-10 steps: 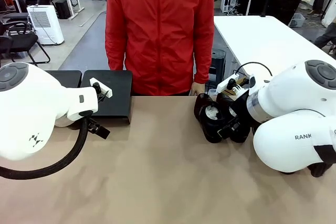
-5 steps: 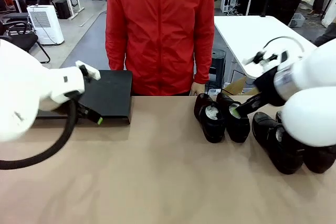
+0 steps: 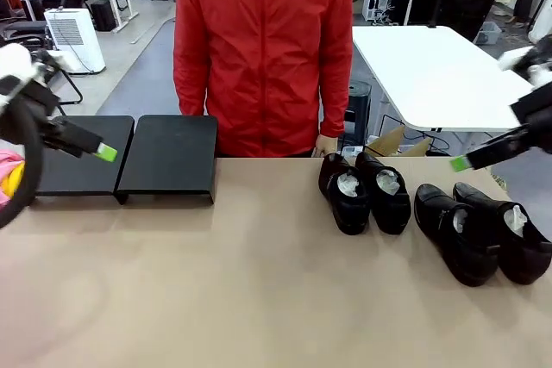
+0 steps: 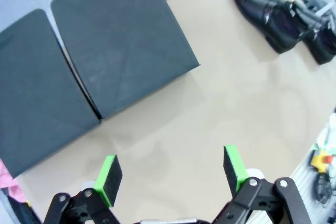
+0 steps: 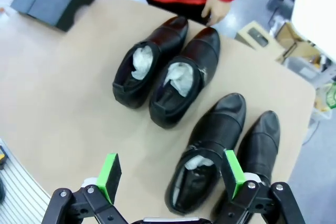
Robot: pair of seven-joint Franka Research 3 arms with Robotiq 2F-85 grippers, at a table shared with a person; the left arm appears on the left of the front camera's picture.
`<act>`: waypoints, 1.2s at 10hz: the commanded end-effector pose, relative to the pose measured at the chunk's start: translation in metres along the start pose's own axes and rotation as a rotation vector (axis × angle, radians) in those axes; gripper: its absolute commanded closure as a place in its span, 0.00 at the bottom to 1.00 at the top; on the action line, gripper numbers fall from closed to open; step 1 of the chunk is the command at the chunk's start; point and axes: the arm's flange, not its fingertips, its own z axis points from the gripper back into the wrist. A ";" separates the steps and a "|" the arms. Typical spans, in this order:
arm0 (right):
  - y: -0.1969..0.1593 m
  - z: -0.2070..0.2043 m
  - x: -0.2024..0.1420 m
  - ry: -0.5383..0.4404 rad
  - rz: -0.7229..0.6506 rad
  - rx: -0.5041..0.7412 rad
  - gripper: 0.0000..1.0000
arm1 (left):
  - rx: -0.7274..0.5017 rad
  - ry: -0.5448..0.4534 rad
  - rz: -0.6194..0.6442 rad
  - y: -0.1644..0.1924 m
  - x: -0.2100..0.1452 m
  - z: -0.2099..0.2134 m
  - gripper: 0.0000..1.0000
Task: Organize the shoes by placing them on the stand.
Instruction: Pick up one Shoe and place it in the middle of the table.
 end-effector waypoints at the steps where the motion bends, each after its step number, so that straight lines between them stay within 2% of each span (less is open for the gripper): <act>1: -0.016 0.026 -0.035 -0.057 -0.029 0.036 0.00 | -0.051 -0.034 0.031 0.017 -0.004 0.017 0.00; 2: -0.024 0.035 -0.044 -0.098 -0.039 0.091 0.00 | -0.034 -0.038 0.050 0.024 -0.008 0.025 0.00; 5: -0.038 0.043 -0.057 -0.144 -0.075 0.145 0.00 | -0.092 -0.058 0.042 0.026 -0.018 0.036 0.00; 9: -0.037 0.037 -0.055 -0.154 -0.057 0.167 0.00 | -0.065 -0.052 0.064 0.027 -0.018 0.034 0.00; 10: -0.048 0.050 -0.038 -0.121 -0.095 0.135 0.00 | -0.074 -0.050 0.060 0.024 -0.016 0.038 0.00; 12: -0.048 0.050 -0.038 -0.121 -0.095 0.135 0.00 | -0.074 -0.050 0.060 0.024 -0.016 0.038 0.00</act>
